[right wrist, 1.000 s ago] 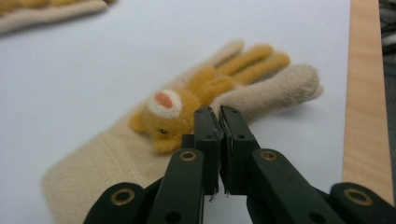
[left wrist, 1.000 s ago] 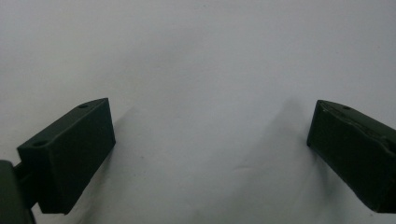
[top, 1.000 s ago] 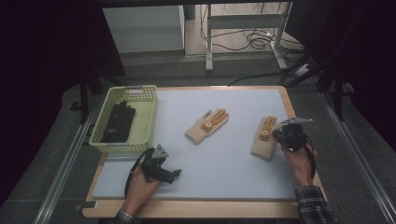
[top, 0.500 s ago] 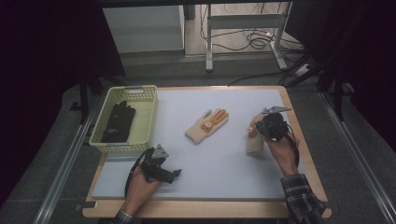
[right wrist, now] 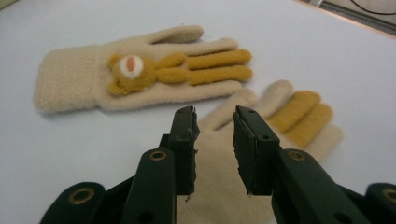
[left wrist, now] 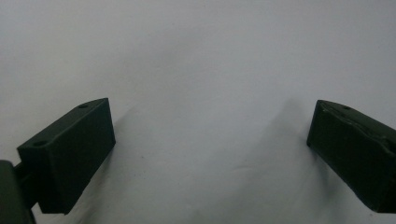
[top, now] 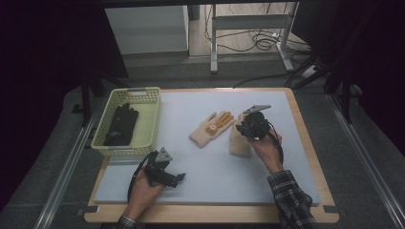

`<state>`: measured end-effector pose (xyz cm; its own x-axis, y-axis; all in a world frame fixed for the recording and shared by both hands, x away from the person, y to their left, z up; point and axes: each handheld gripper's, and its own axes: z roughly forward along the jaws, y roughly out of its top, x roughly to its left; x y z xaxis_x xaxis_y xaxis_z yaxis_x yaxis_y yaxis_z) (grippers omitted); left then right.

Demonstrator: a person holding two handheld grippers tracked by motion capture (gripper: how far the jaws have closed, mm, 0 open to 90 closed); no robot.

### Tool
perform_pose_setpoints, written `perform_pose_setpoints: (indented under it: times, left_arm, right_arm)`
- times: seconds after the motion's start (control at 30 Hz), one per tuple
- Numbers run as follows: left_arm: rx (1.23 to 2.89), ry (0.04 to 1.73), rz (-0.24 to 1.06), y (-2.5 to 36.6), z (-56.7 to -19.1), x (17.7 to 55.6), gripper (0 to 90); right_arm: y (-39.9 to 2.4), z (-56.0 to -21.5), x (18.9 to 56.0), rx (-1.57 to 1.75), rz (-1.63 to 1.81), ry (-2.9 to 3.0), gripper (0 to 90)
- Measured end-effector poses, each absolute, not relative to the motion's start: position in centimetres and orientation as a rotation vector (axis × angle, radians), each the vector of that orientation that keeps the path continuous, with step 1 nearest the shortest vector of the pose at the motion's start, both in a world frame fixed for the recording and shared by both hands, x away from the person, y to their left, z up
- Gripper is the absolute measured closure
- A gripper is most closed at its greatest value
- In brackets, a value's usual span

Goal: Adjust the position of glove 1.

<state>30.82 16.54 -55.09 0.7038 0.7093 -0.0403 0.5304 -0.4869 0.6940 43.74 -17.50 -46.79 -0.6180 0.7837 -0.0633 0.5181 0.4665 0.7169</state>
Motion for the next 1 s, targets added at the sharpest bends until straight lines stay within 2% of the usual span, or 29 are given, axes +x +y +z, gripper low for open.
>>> perform_pose_setpoints:
  times: [0.47, 0.73, 1.0]
  left_arm:
    - [2.203, 0.942, 0.328, 16.5, -55.1, 30.8, 0.9]
    - [2.206, 0.940, 0.329, 16.5, -55.1, 30.8, 0.9]
    - [2.203, 0.941, 0.328, 16.5, -55.1, 30.8, 0.9]
  right_arm:
    - [-13.7, -49.3, 45.5, 1.108, 1.066, 2.415, 53.1]
    - [-9.7, -50.9, 46.6, 1.145, 1.052, 2.422, 38.9]
    - [-6.8, -52.1, 47.0, 1.080, 0.906, 2.409, 37.7]
